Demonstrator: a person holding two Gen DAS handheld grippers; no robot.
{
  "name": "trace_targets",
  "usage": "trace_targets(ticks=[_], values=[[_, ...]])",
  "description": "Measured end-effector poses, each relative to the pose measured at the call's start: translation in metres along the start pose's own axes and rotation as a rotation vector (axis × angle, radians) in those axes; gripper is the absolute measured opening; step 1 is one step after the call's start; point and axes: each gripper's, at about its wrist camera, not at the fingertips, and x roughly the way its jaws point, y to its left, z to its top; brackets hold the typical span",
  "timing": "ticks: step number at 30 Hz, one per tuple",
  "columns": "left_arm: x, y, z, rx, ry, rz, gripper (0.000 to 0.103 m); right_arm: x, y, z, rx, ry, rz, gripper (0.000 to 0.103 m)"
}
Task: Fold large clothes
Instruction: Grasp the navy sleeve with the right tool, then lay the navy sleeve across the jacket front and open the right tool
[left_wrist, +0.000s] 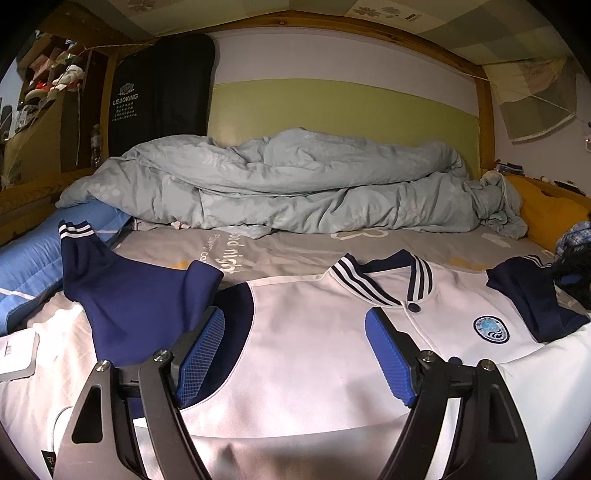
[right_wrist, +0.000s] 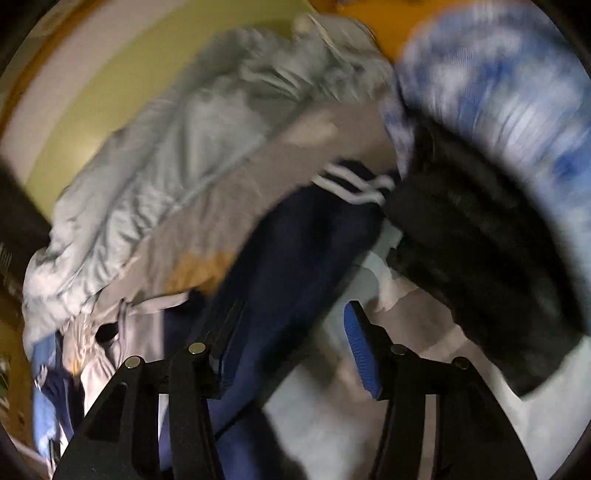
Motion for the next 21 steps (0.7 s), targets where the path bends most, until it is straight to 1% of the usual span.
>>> trace_targets(ticks=[1,3,4,6,7,8,10,11,13,14,16,18,21], values=[[0.001,0.001,0.000,-0.005,0.001,0.000,0.081,0.012,-0.005,0.001,0.032,0.026,0.001,0.053],[0.002,0.004,0.000,-0.019,0.007,0.002,0.081,0.027,-0.009,0.002,0.058,0.047,0.010,0.051],[0.003,0.005,0.001,-0.023,0.010,0.000,0.081,0.030,-0.009,0.000,0.053,0.041,0.013,0.043],[0.004,0.006,0.000,-0.030,0.013,0.001,0.081,0.035,-0.004,0.003,0.033,0.040,0.040,0.010],[0.004,0.007,0.000,-0.031,0.012,0.002,0.081,0.036,0.000,0.002,0.005,0.055,0.062,0.003],[0.003,0.006,0.000,-0.032,0.011,0.003,0.081,0.034,0.006,0.004,-0.027,0.040,0.057,0.003],[0.002,0.006,0.000,-0.031,0.006,0.006,0.081,0.015,0.022,0.004,-0.107,-0.039,0.048,0.003],[0.002,0.006,0.000,-0.031,0.001,0.008,0.081,0.004,0.030,0.003,-0.119,-0.055,0.075,0.003],[0.000,0.007,0.000,-0.032,-0.005,0.013,0.081,-0.019,0.054,-0.004,-0.146,-0.062,0.193,0.003],[0.000,0.007,0.000,-0.033,-0.007,0.014,0.081,-0.033,0.073,-0.011,-0.185,-0.070,0.234,0.003],[-0.002,0.008,0.001,-0.039,-0.013,0.016,0.081,-0.052,0.116,-0.031,-0.270,-0.079,0.285,0.003],[-0.005,0.008,0.002,-0.043,-0.025,0.024,0.081,-0.057,0.157,-0.058,-0.341,-0.034,0.367,0.003],[-0.007,0.008,0.002,-0.043,-0.034,0.029,0.081,-0.042,0.205,-0.111,-0.434,0.085,0.447,0.003]])
